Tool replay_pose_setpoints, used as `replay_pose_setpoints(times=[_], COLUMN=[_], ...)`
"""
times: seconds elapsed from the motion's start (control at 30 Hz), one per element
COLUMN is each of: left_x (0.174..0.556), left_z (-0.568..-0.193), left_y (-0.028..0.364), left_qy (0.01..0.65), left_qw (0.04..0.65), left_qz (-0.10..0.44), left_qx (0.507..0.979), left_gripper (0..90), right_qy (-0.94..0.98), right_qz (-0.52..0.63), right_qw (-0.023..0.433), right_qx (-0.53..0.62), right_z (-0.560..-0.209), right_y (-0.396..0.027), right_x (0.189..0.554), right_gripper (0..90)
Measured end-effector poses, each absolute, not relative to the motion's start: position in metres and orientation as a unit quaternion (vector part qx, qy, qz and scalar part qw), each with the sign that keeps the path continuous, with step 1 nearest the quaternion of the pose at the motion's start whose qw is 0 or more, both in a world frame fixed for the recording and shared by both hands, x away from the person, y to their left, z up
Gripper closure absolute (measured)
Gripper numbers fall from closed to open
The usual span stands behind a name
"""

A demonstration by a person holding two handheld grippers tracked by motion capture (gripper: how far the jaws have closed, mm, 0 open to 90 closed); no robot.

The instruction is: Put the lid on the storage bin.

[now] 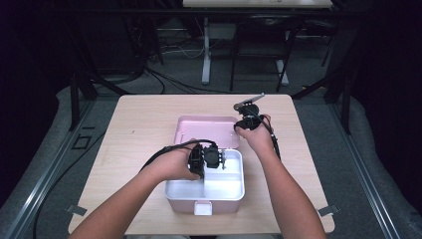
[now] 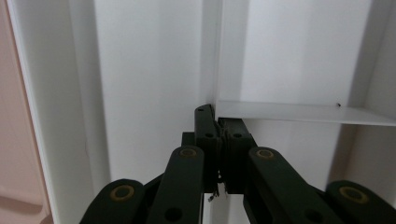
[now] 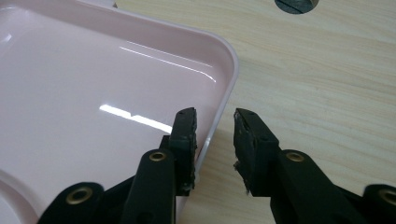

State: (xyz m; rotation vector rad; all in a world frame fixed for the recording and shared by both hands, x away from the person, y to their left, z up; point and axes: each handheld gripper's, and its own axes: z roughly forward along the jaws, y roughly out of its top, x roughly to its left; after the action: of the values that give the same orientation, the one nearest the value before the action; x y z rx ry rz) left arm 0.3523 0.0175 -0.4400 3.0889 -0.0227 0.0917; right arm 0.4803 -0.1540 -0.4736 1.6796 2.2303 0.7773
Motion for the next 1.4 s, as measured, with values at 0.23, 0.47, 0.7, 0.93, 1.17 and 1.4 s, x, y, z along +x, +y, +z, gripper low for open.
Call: replay_pose_setpoints(times=[0.23,0.47,0.7,0.93,1.17,1.4], left_x=[0.3521,0.3526,0.3528,0.3529,0.3529,0.3532], left_z=[-0.4399,-0.4396,-0.4396,-0.4397,-0.4397,-0.4398], left_y=[0.0172,0.0167,0.0165,0.0165,0.0165,0.0165], left_qy=[-0.008,-0.009,-0.01,-0.01,-0.008,-0.009], left_qw=[0.024,0.021,0.02,0.02,0.021,0.021], left_qz=[0.031,0.029,0.028,0.027,0.026,0.026], left_qx=[0.999,0.999,0.999,0.999,0.999,0.999], left_gripper=[87.6,87.6,87.6,87.6,87.6,87.6], right_qy=[0.762,0.756,0.747,0.744,0.74,0.738], right_qz=[0.263,0.26,0.259,0.256,0.26,0.267], right_qw=[0.115,0.105,0.093,0.087,0.089,0.091], right_qx=[0.58,0.592,0.605,0.611,0.614,0.613], right_z=[-0.4757,-0.4762,-0.4755,-0.4734,-0.4717,-0.4674], right_y=[-0.15,-0.149,-0.1497,-0.1501,-0.1502,-0.1514], right_x=[0.4822,0.4831,0.4842,0.4841,0.4832,0.4811], right_gripper=[74.0,77.2,78.5,79.6,80.5,81.4])
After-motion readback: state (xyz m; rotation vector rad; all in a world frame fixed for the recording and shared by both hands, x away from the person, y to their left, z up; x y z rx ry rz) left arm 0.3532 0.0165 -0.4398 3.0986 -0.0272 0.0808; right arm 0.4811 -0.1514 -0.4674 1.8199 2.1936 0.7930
